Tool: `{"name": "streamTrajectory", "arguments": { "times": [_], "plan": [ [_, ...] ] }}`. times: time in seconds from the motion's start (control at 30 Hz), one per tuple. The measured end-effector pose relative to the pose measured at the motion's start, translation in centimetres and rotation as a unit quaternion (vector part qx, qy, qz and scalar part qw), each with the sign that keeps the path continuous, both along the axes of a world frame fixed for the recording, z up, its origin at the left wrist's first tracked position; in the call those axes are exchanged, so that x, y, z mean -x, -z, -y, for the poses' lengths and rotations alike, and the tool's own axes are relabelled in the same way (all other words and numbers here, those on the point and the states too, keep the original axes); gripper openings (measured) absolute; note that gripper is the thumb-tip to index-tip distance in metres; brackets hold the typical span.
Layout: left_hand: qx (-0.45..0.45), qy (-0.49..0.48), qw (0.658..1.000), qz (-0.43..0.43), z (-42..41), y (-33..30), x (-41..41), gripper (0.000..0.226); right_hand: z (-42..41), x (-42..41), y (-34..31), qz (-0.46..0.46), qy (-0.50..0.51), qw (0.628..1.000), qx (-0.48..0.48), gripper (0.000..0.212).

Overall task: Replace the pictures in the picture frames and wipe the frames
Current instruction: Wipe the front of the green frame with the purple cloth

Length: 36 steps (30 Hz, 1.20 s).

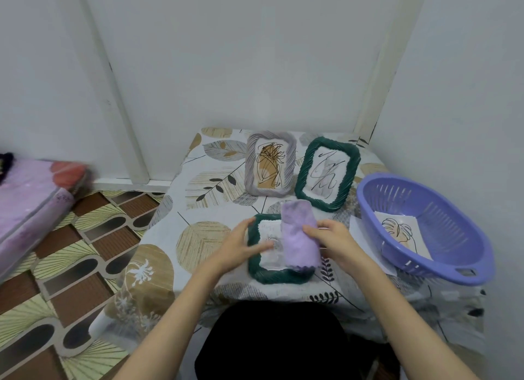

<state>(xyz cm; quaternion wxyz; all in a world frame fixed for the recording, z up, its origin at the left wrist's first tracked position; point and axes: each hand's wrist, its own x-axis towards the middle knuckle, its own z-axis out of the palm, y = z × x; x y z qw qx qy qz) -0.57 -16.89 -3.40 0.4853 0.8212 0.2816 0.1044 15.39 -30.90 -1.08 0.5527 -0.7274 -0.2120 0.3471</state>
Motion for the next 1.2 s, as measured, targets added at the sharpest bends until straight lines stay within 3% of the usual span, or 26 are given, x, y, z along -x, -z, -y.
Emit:
{"name": "streamTrajectory", "arguments": {
  "times": [0.1, 0.27, 0.33, 0.47, 0.53, 0.6, 0.7, 0.77, 0.87, 0.93, 1.07, 1.2],
  "plan": [
    [0.186, -0.112, 0.967, 0.13, 1.4, -1.5, -0.4, 0.045, -1.9, 2.3, 0.0, -0.079, -0.014, 0.995, -0.057, 0.003],
    [0.186, -0.187, 0.959, 0.108, 0.2, -0.6, 1.2, 0.035, -5.2, 6.0, 0.9, -0.112, -0.029, 0.988, -0.102, 0.02],
    [0.135, -0.231, 0.958, 0.101, -1.1, -0.2, 2.4, 0.034, -6.3, 6.9, 1.7, -0.024, -0.04, 0.997, -0.063, 0.027],
    [-0.131, -0.235, 0.963, 0.009, -3.5, 1.6, 5.0, 0.059, -7.2, 8.0, 3.4, 0.168, -0.072, 0.983, 0.009, 0.035],
    [-0.264, -0.208, 0.931, -0.141, -3.9, 3.2, 6.1, 0.052, -7.1, 8.3, 4.0, 0.221, -0.097, 0.97, 0.02, 0.036],
    [-0.3, -0.179, 0.901, -0.257, -4.1, 4.1, 6.8, 0.048, -7.0, 8.5, 4.4, 0.282, -0.128, 0.95, 0.027, 0.036],
    [-0.359, -0.156, 0.877, -0.28, -4.4, 3.6, 6.3, 0.049, -6.1, 8.0, 4.3, 0.332, -0.136, 0.933, 0.023, 0.035],
    [-0.405, -0.174, 0.872, -0.213, -3.9, 2.9, 5.2, 0.046, -4.9, 6.7, 4.2, 0.382, -0.076, 0.92, 0.046, 0.036],
    [-0.333, -0.156, 0.927, -0.069, -1.5, 2.0, 1.9, 0.045, -2.4, 4.2, 4.3, 0.444, 0.014, 0.878, 0.181, 0.045],
    [-0.222, -0.122, 0.966, -0.05, 0.0, 2.1, -0.1, 0.046, -1.2, 3.2, 4.5, 0.421, 0.017, 0.874, 0.24, 0.05],
    [-0.143, -0.098, 0.979, -0.111, 0.4, 3.4, -2.3, 0.057, -0.7, 2.4, 5.6, 0.391, -0.023, 0.89, 0.231, 0.056],
    [-0.094, -0.121, 0.985, -0.085, 0.6, 3.7, -3.0, 0.06, -0.7, 2.2, 6.3, 0.35, -0.025, 0.921, 0.166, 0.058]
  ]
}}
